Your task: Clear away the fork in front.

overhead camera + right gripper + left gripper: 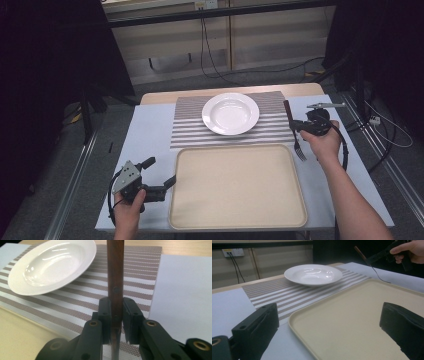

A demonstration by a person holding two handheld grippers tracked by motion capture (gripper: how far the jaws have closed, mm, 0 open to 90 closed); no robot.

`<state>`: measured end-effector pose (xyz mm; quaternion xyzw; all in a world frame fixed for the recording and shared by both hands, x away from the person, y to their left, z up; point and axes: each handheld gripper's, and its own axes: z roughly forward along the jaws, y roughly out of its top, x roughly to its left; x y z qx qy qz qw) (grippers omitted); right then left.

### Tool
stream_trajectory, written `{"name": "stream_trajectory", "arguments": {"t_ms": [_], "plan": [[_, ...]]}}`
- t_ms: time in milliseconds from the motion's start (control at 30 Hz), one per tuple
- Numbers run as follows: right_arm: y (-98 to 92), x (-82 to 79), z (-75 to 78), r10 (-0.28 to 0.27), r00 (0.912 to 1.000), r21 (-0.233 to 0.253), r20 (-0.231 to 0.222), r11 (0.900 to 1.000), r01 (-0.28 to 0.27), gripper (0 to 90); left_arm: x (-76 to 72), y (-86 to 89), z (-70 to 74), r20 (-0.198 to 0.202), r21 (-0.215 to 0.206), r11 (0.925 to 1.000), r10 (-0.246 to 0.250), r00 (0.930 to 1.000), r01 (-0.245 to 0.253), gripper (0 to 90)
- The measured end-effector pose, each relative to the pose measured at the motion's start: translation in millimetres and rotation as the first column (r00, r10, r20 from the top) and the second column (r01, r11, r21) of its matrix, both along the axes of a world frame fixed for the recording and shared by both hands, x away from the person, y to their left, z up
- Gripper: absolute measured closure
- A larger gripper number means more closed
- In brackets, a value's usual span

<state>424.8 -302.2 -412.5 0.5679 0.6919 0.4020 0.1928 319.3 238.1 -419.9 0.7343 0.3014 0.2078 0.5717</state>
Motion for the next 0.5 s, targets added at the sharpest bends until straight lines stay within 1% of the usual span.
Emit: {"name": "stream_trajectory", "arguments": {"t_ms": [67,167,200,233,300,333,400,433,500], "plan": [[-1.5,-3.2,0.0,-0.008,0.9999,0.024,0.014,1.0,0.008,78.1,-0.2,-0.6,-0.2,-0.001,0.0,1.0,0.001,1.0,-0.001,2.5],[-3.2,-7.5,0.2,-0.012,0.9989,0.024,0.045,1.0,0.011,78.1,0.2,-1.4,-0.6,-0.004,0.005,1.0,-0.002,1.0,0.002,2.5],[-4.3,-9.6,0.3,-0.016,0.9983,0.04,0.056,0.999,0.014,78.1,0.3,-1.8,-0.7,-0.005,0.005,1.0,-0.002,1.0,0.002,2.5],[-5.3,-11.1,0.3,-0.016,0.9977,0.049,0.066,0.999,0.013,78.1,0.1,-2.4,-0.8,-0.009,-0.001,1.0,-0.002,1.0,0.002,2.5],[-6.2,-14.3,0.9,-0.019,0.996,0.051,0.087,0.999,0.014,78.1,0.0,-2.7,-0.7,-0.009,-0.007,1.0,-0.002,1.0,0.002,2.5],[-6.8,-15.7,0.8,-0.02,0.9953,0.063,0.094,0.998,0.014,78.1,0.0,-2.7,-0.6,-0.009,-0.01,0.9999,-0.002,1.0,0.002,2.5],[-7.2,-19.3,1.4,-0.024,0.9927,0.067,0.118,0.998,0.016,78.1,0.1,-2.1,0.1,-0.005,-0.011,0.9999,-0.001,1.0,0.001,2.5],[-7.4,-21.1,1.8,-0.023,0.9919,0.077,0.125,0.997,0.014,78.1,0.1,-1.9,0.4,-0.005,-0.01,0.9999,-0.001,1.0,0.001,2.5],[-7.6,-25.6,3.4,-0.03,0.9871,0.103,0.157,0.995,0.014,78.0,-0.1,-2.4,0.8,-0.006,-0.013,0.9999,-0.001,1.0,0.001,2.5]]}}
